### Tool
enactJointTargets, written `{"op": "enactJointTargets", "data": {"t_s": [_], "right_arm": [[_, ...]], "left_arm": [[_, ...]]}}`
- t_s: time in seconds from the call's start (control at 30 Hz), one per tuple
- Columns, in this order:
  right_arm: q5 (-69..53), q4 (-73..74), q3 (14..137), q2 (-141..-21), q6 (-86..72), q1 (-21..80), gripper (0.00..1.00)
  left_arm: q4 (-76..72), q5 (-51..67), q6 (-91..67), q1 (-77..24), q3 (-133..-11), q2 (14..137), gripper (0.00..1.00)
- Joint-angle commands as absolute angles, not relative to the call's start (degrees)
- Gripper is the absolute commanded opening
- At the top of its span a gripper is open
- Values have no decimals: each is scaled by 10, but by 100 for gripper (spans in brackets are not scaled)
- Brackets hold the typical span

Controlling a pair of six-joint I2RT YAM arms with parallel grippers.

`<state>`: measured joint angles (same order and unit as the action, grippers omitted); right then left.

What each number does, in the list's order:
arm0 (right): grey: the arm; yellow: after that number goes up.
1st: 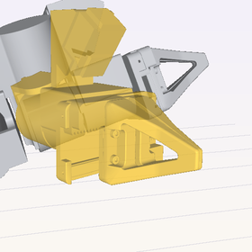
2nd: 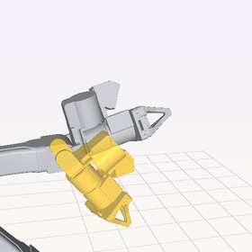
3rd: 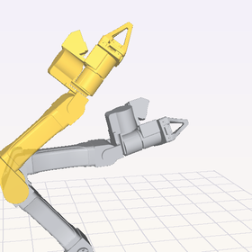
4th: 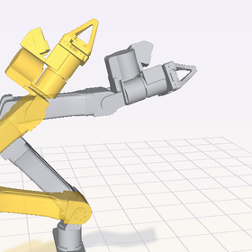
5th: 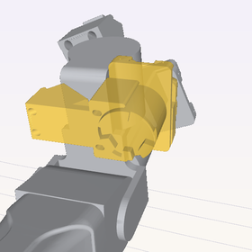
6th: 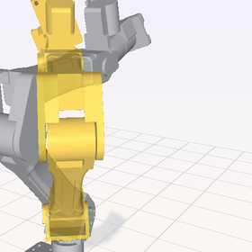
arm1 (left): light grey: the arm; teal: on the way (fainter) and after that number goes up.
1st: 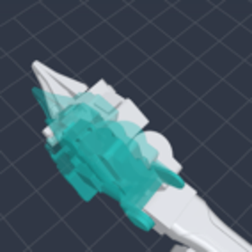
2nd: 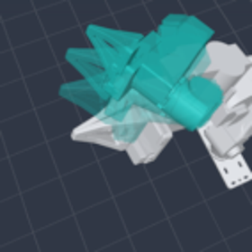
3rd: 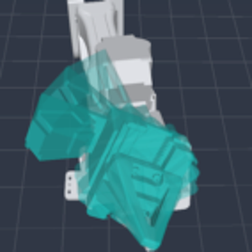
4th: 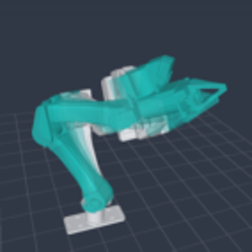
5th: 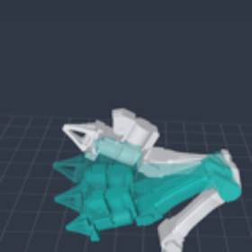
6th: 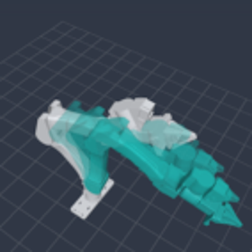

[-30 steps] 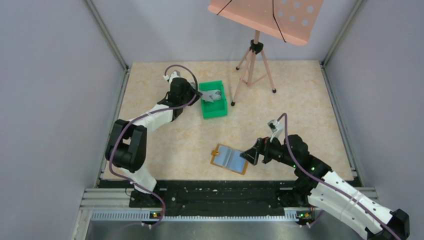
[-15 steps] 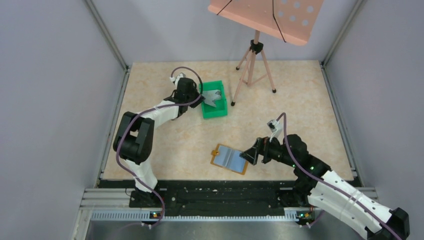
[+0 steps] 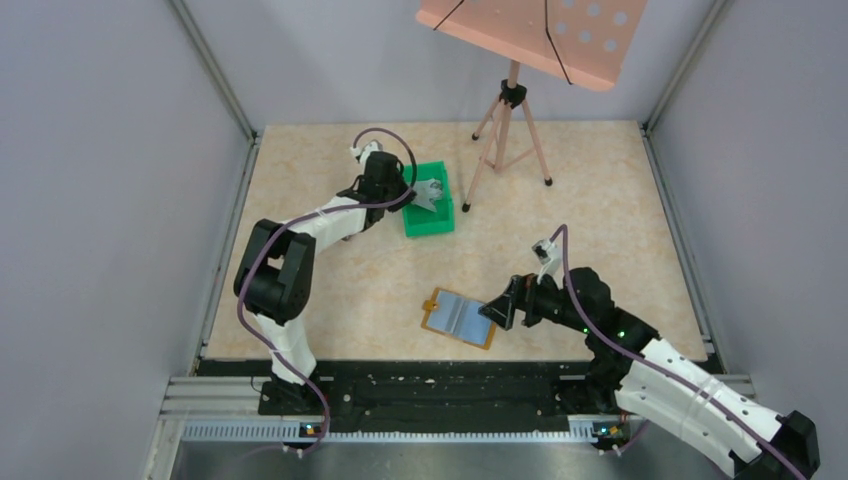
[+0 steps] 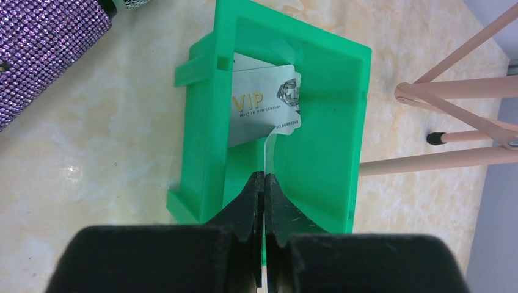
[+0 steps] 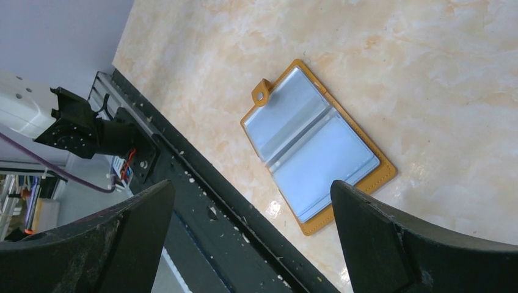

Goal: Take the credit cards out of the card holder
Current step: Place the credit card in the storage box.

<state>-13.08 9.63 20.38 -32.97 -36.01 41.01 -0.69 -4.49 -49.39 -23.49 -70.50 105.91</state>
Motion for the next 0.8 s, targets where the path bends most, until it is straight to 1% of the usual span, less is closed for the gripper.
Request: {"op": "enactJointTargets", "data": {"t_s": [0.0,0.27,0.4,0.63,0.77], "right_arm": [[-128,79,236,-337,-352,406,99],[-126,79,237,-337,-351,406,99],[-127,79,233,-336,-354,406,99],[-129,71,233,-338,-357,406,99],[-133,64,233,-346,-359,406,99]], "left_arm": [[-3,-61,-470,-241,-731,1050,0],[23,-75,-466,-243,-728,1020,0],[13,-85,-429,-247,-724,1011,0],[59,-93,-416,-248,-733,996,0],[60,-122,-389,-255,-727,988,0]]}}
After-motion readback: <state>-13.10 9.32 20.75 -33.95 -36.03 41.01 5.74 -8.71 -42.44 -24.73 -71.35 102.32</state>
